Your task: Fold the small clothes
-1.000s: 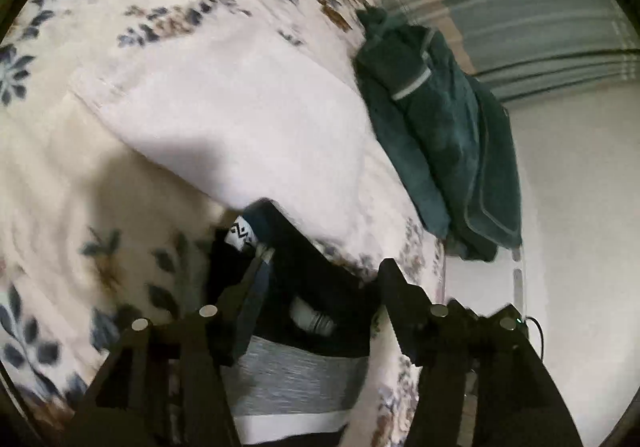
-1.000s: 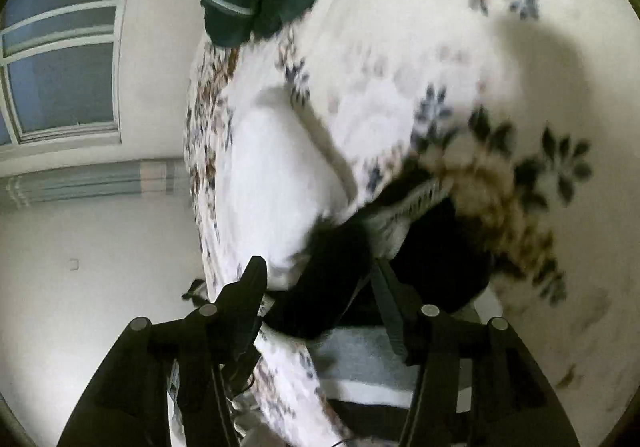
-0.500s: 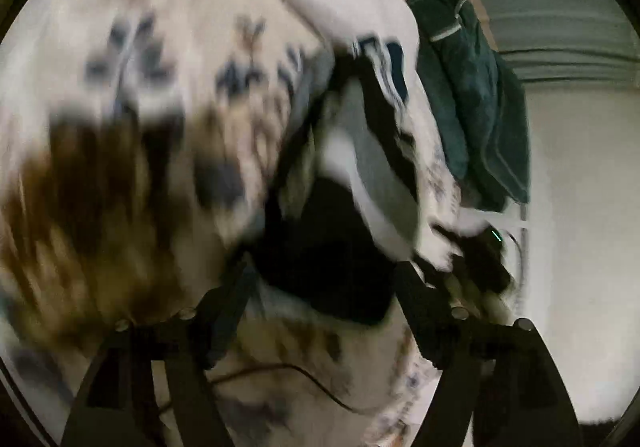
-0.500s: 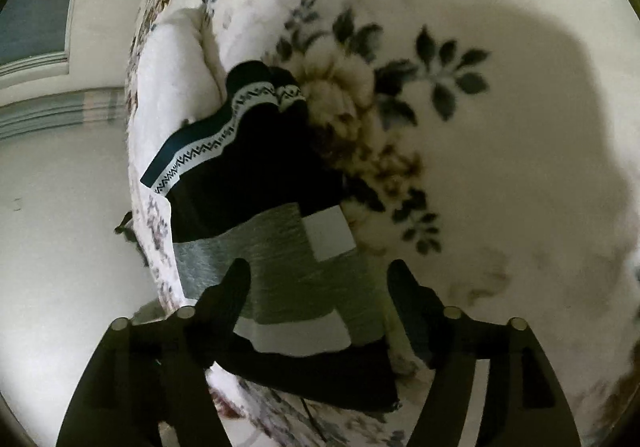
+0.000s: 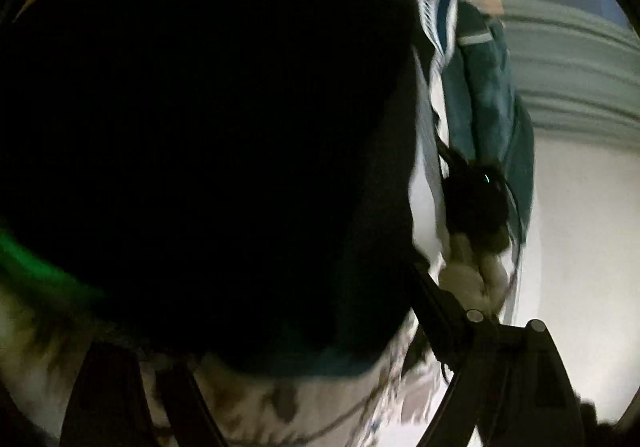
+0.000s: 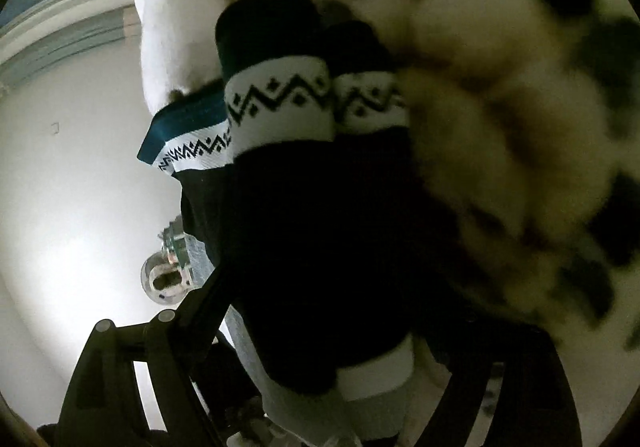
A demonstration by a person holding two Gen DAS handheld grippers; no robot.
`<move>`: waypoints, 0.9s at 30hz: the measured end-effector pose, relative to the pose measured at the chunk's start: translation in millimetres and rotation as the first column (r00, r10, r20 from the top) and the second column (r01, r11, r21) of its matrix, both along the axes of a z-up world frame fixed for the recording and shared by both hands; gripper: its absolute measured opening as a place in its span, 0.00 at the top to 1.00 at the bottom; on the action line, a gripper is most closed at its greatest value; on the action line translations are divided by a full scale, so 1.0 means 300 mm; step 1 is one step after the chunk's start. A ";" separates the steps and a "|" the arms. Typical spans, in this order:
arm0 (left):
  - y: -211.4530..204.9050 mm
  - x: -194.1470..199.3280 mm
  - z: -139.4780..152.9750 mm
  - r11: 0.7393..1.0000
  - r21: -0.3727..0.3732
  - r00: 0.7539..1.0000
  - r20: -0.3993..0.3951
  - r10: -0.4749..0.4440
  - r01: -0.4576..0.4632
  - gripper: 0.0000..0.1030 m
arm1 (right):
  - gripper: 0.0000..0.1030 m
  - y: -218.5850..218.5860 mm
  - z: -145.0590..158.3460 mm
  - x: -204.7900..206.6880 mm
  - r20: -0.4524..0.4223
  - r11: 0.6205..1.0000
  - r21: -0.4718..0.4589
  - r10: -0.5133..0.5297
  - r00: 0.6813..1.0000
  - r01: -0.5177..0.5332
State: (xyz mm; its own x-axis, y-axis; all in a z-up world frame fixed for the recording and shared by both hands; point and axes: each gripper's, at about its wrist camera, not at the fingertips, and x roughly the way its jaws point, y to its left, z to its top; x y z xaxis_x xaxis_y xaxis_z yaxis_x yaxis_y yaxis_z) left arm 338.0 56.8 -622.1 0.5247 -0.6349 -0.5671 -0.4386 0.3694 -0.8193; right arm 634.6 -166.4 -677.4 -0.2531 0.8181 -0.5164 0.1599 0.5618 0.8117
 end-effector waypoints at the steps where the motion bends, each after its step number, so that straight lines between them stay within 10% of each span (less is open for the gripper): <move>1: 0.008 0.006 0.000 0.999 0.001 0.999 -0.003 0.043 -0.043 0.20 | 0.15 0.009 -0.002 0.003 0.000 1.000 0.002 -0.003 1.000 0.003; 2: 0.013 0.006 0.002 0.998 0.000 0.998 -0.004 0.071 -0.071 0.22 | 0.18 0.021 0.002 0.004 0.013 1.000 0.000 -0.002 1.000 0.002; 5: 0.033 0.029 0.054 0.994 0.053 0.995 -0.005 0.101 -0.100 0.67 | 0.57 0.046 0.031 -0.026 0.072 1.000 -0.025 -0.004 0.997 0.006; 7: 0.047 0.046 0.103 0.993 0.092 0.998 0.012 0.068 -0.069 0.72 | 0.63 0.022 0.073 -0.066 0.107 0.997 -0.017 -0.075 0.991 0.077; 16: 0.156 0.111 0.304 0.966 0.119 0.967 0.083 -0.241 0.231 0.73 | 0.67 -0.212 0.385 -0.696 0.215 0.856 -0.070 -0.488 0.846 0.512; 20: 0.076 0.091 0.254 0.884 0.110 0.889 0.004 -0.457 0.454 0.70 | 0.66 -0.246 0.386 -1.096 0.138 0.751 -0.178 -0.621 0.771 0.636; 23: 0.022 0.012 0.162 0.806 0.138 0.817 -0.132 -0.561 0.576 0.48 | 0.54 -0.243 0.278 -1.269 0.031 0.729 -0.293 -0.639 0.768 0.618; 27: 0.082 -0.050 0.162 0.835 0.134 0.844 -0.147 -0.516 0.534 0.41 | 0.45 -0.292 0.211 -1.376 -0.080 0.752 -0.339 -0.622 0.779 0.566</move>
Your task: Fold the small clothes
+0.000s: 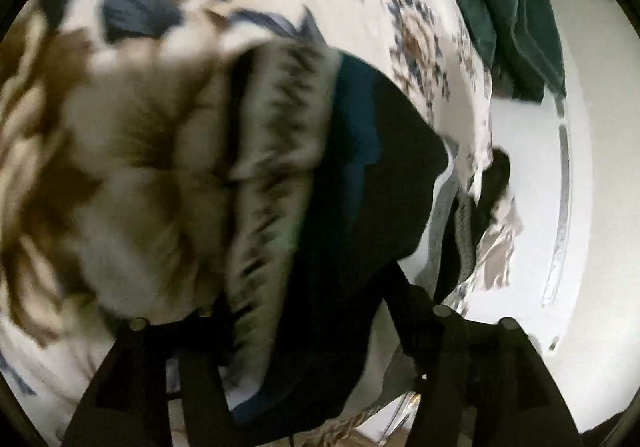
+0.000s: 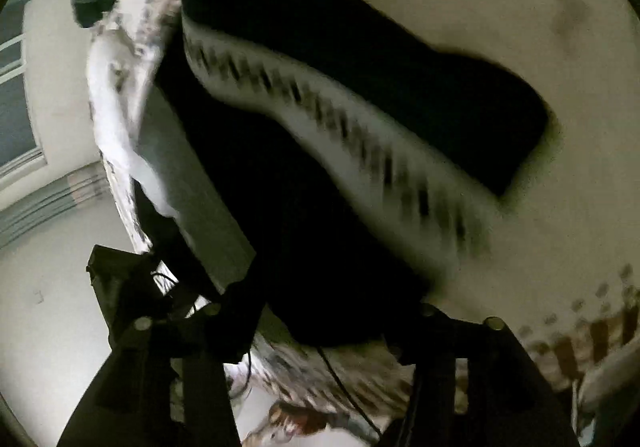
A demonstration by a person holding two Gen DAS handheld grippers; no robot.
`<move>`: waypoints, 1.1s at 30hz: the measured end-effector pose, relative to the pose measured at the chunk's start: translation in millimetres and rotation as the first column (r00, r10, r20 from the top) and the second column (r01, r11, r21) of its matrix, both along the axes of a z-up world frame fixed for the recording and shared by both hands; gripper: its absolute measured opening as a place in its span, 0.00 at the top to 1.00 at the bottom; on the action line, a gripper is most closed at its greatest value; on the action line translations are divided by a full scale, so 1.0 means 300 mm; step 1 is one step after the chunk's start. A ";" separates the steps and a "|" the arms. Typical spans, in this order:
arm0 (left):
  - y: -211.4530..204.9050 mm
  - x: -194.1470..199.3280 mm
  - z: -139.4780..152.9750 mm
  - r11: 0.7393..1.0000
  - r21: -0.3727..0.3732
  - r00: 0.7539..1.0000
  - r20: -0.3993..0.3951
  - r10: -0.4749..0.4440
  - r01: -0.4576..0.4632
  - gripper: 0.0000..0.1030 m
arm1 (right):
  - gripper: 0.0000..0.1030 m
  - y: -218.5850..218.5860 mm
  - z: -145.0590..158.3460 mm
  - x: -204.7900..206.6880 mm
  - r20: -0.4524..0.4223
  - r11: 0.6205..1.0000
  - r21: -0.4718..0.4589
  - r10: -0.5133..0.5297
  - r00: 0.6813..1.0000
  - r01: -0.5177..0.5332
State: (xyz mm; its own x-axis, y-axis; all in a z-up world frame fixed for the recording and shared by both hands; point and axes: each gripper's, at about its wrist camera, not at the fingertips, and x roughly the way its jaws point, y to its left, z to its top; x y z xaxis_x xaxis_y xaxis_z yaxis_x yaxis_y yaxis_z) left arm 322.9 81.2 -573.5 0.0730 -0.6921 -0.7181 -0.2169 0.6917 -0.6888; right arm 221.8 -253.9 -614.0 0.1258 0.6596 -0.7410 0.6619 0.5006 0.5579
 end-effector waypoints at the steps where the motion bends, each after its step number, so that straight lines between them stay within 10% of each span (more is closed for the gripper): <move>1: 0.025 -0.004 0.012 1.000 0.007 1.000 0.011 0.020 -0.020 0.41 | 0.43 -0.021 0.010 -0.011 -0.003 1.000 -0.008 0.022 1.000 -0.022; 8: 0.078 0.172 -0.001 0.985 0.041 0.981 0.106 0.165 -0.171 0.40 | 0.43 -0.193 0.172 0.032 0.003 0.993 -0.104 0.061 0.998 -0.061; 10: 0.065 0.206 -0.022 0.984 0.044 0.976 0.138 0.168 -0.175 0.80 | 0.43 -0.235 0.210 0.123 0.062 0.988 -0.141 0.076 0.995 -0.067; 13: 0.083 0.235 -0.029 0.979 0.043 0.970 0.146 0.192 -0.201 0.83 | 0.38 -0.238 0.245 0.296 0.142 0.974 -0.196 0.140 0.980 -0.111; 20: 0.136 0.226 0.005 0.977 -0.009 0.965 0.149 0.214 -0.215 0.80 | 0.31 -0.197 0.010 0.642 0.126 0.956 -0.135 0.277 0.953 -0.260; 22: 0.142 0.212 0.002 0.976 -0.023 0.966 0.137 0.218 -0.217 0.56 | 0.49 -0.187 -0.013 0.659 0.146 0.960 -0.116 0.269 0.952 -0.254; 23: 0.146 0.202 -0.002 0.974 -0.029 0.966 0.131 0.225 -0.223 0.39 | 0.81 -0.181 0.002 0.662 0.167 0.956 -0.142 0.278 0.946 -0.256; 25: 0.139 0.188 -0.012 0.972 -0.054 0.963 0.131 0.234 -0.229 0.39 | 0.83 -0.179 0.044 0.655 0.222 0.962 -0.156 0.256 0.941 -0.225; 27: 0.119 0.179 -0.006 0.976 -0.025 0.963 0.158 0.219 -0.218 0.45 | 0.84 -0.178 0.097 0.652 0.269 0.960 -0.188 0.254 0.929 -0.208; 29: 0.083 0.179 -0.003 0.980 0.016 0.966 0.174 0.191 -0.197 0.81 | 0.84 -0.174 0.154 0.649 0.304 0.948 -0.238 0.279 0.911 -0.211; 33: 0.085 0.190 0.002 0.974 0.042 0.960 0.183 0.213 -0.225 0.84 | 0.85 -0.149 0.214 0.680 0.357 0.930 -0.298 0.319 0.878 -0.217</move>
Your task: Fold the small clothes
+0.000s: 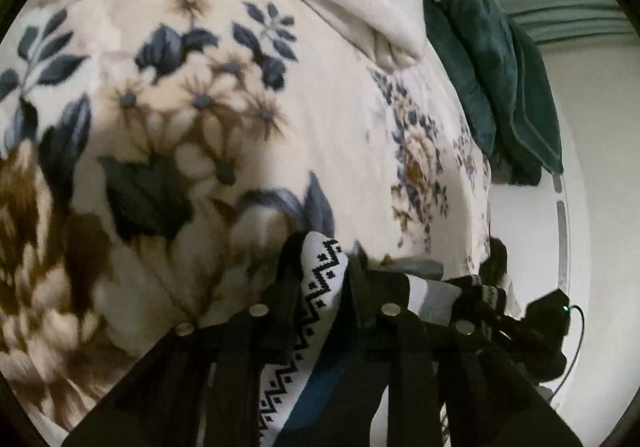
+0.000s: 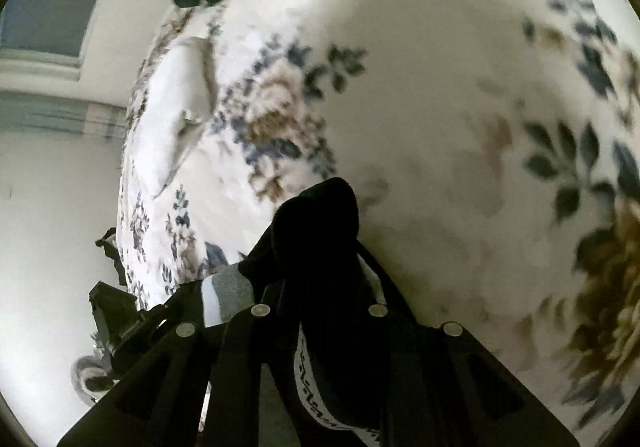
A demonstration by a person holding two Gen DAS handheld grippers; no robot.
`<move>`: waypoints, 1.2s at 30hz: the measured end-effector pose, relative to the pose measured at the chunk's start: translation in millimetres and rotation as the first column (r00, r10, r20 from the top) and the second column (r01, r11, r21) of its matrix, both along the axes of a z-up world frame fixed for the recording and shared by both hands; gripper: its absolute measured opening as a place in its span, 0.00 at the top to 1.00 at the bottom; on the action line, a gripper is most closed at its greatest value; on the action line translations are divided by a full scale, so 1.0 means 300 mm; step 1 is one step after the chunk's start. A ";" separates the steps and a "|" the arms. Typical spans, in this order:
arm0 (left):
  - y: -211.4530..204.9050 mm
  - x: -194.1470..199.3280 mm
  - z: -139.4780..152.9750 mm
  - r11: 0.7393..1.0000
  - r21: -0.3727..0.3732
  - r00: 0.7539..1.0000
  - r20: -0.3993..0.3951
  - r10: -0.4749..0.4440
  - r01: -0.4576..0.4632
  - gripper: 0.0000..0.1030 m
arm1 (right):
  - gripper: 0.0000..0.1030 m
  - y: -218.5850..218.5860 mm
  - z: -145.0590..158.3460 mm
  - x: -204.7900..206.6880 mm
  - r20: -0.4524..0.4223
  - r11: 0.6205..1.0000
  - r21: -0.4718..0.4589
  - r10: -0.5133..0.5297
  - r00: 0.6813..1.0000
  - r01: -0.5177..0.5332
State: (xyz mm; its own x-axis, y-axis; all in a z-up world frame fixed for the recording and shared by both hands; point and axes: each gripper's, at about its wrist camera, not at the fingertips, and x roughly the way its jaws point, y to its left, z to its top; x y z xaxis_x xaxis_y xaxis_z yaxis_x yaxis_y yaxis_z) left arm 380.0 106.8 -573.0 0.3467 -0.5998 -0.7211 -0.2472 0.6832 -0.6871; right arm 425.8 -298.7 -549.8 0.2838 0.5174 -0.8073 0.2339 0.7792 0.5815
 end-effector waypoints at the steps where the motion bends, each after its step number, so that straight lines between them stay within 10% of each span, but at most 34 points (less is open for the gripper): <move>1: 0.008 0.006 -0.003 1.000 -0.008 1.000 0.001 0.010 -0.010 0.84 | 0.85 0.000 0.004 0.010 0.014 1.000 -0.007 -0.001 1.000 0.001; 7: 0.041 0.034 -0.039 0.999 -0.039 0.999 -0.044 0.028 -0.030 0.82 | 0.82 0.000 -0.166 0.110 -0.150 0.999 -0.024 0.036 0.988 -0.040; 11: 0.077 -0.015 0.013 0.998 -0.056 0.999 -0.038 0.036 -0.038 0.38 | 0.48 -0.124 -0.166 -0.005 -0.199 0.997 0.061 -0.030 0.979 0.043; 19: 0.107 -0.301 0.050 0.950 0.311 0.996 -0.094 -0.004 0.033 0.33 | 0.40 -0.210 -0.257 -0.410 -0.358 0.957 0.241 -0.069 0.931 0.164; 20: 0.107 -0.341 0.020 0.932 0.358 0.991 -0.131 -0.008 0.055 0.33 | 0.41 -0.203 -0.271 -0.441 -0.357 0.945 0.261 -0.094 0.929 0.196; 22: 0.104 -0.403 -0.044 0.917 0.390 0.984 -0.180 -0.010 0.081 0.34 | 0.97 -0.202 -0.253 -0.495 -0.333 0.938 0.224 -0.180 0.926 0.263; 26: 0.069 -0.416 -0.067 0.906 0.414 0.988 -0.152 -0.023 0.085 0.16 | 0.95 -0.261 -0.140 -0.549 -0.241 0.938 0.102 -0.300 0.923 0.332; 31: 0.033 -0.366 -0.114 0.895 0.432 0.979 -0.202 -0.022 0.109 0.00 | 0.93 -0.236 -0.232 -0.524 -0.375 0.978 0.010 -0.191 0.907 0.210; 34: 0.000 -0.349 -0.127 0.862 0.485 0.971 -0.236 -0.035 0.148 0.00 | 0.75 -0.249 -0.188 -0.461 -0.362 0.983 0.020 -0.165 0.918 0.185; 36: -0.027 -0.347 -0.133 0.836 0.521 0.969 -0.242 -0.046 0.170 0.00 | 0.44 -0.275 -0.121 -0.398 -0.286 0.981 0.030 -0.173 0.942 0.190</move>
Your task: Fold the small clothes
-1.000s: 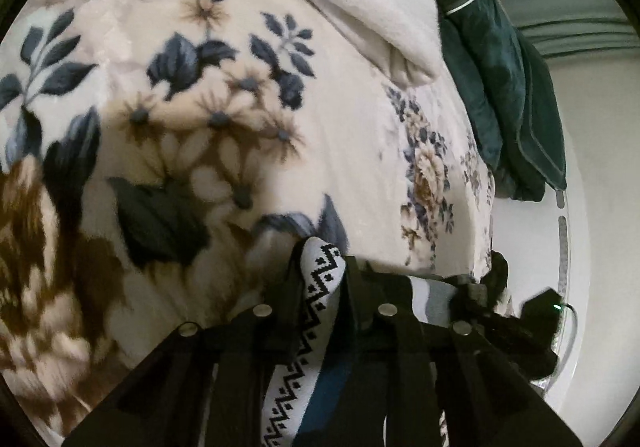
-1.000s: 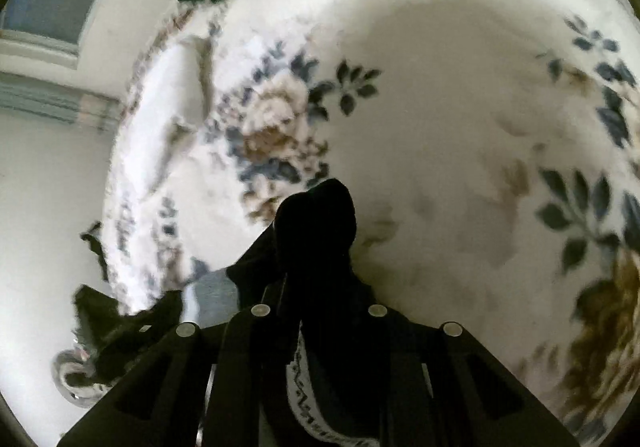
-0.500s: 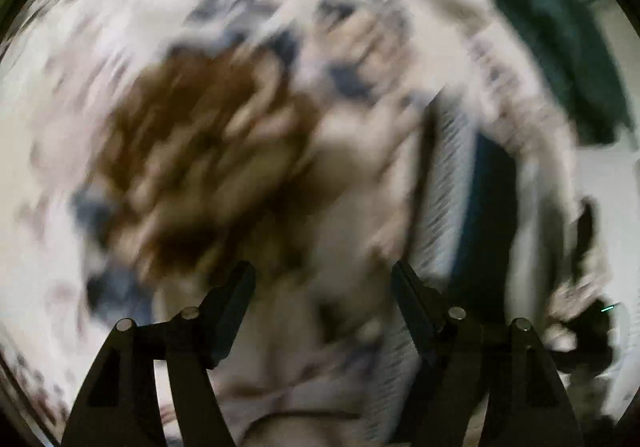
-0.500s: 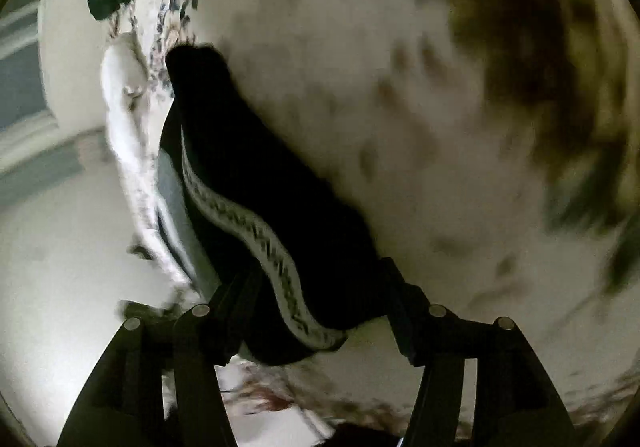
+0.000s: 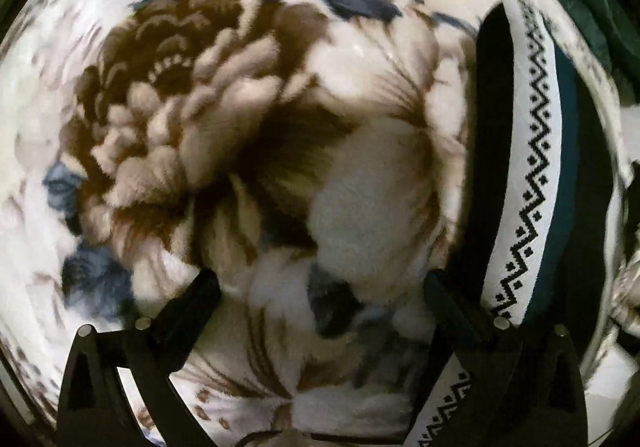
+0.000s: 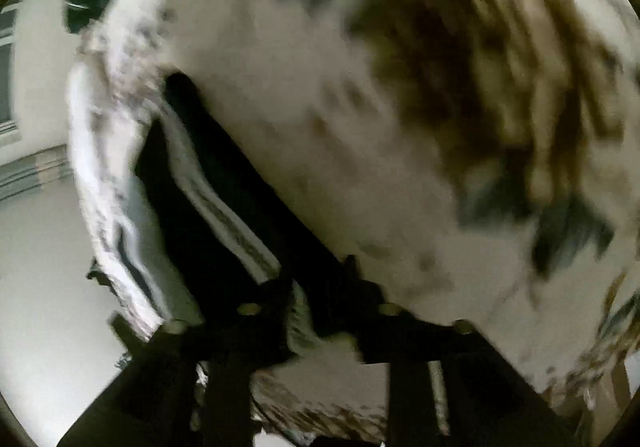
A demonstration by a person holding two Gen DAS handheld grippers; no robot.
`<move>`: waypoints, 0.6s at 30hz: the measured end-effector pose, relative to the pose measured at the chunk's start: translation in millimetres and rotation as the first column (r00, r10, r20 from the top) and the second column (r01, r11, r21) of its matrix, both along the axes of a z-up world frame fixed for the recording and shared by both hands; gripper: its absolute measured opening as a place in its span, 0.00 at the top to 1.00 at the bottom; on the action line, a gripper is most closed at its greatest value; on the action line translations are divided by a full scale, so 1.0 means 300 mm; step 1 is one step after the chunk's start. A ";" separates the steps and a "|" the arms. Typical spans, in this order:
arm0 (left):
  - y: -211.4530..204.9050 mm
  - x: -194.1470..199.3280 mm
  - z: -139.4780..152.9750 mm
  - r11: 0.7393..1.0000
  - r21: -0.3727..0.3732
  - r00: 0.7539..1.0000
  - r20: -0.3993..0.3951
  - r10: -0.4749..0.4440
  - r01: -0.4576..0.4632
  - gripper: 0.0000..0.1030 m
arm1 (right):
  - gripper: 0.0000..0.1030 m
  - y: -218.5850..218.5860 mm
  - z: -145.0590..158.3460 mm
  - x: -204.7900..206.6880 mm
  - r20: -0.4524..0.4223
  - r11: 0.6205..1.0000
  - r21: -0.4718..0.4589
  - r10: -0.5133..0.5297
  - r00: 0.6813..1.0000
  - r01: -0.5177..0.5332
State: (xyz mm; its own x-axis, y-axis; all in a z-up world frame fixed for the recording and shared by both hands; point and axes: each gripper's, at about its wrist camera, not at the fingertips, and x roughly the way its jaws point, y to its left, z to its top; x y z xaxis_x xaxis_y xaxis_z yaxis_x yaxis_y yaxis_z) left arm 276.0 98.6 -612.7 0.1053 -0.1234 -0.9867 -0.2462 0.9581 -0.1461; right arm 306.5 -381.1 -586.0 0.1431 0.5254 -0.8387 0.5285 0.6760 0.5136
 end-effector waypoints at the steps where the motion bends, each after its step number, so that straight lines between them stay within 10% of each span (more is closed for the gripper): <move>1: -0.008 0.001 -0.003 1.000 0.012 1.000 -0.001 -0.002 0.002 0.00 | 0.40 -0.003 0.028 0.053 0.062 1.000 0.019 0.006 0.998 -0.007; 8: -0.024 0.017 0.019 1.000 0.006 1.000 -0.016 0.010 -0.010 0.00 | 0.43 0.114 -0.044 0.412 0.145 0.981 0.021 0.189 0.971 -0.194; 9: -0.026 0.018 0.026 1.000 0.006 1.000 -0.018 0.009 -0.008 0.00 | 0.81 0.128 -0.037 0.440 0.181 0.980 0.002 0.194 0.964 -0.198; 10: -0.015 0.014 0.041 1.000 0.005 1.000 -0.014 0.007 -0.007 0.00 | 0.97 0.144 -0.018 0.465 0.202 0.978 -0.034 0.210 0.957 -0.207; 14: 0.020 0.019 0.122 1.000 0.014 0.999 0.047 0.027 -0.028 0.00 | 0.97 0.167 0.098 0.516 0.308 0.973 -0.131 0.223 0.925 -0.191; 18: 0.050 0.046 0.187 0.997 -0.005 0.991 0.105 0.078 -0.078 0.00 | 0.97 0.146 0.040 0.553 0.236 0.968 -0.149 0.234 0.943 -0.203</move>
State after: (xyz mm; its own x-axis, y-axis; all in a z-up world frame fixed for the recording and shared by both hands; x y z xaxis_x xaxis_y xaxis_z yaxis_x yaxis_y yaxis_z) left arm 289.7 113.7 -556.5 0.2174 -0.1112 -0.9697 -0.3036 0.9365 -0.1755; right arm 472.5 -337.3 -574.0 0.2492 0.4647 -0.8496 0.2259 0.8252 0.5177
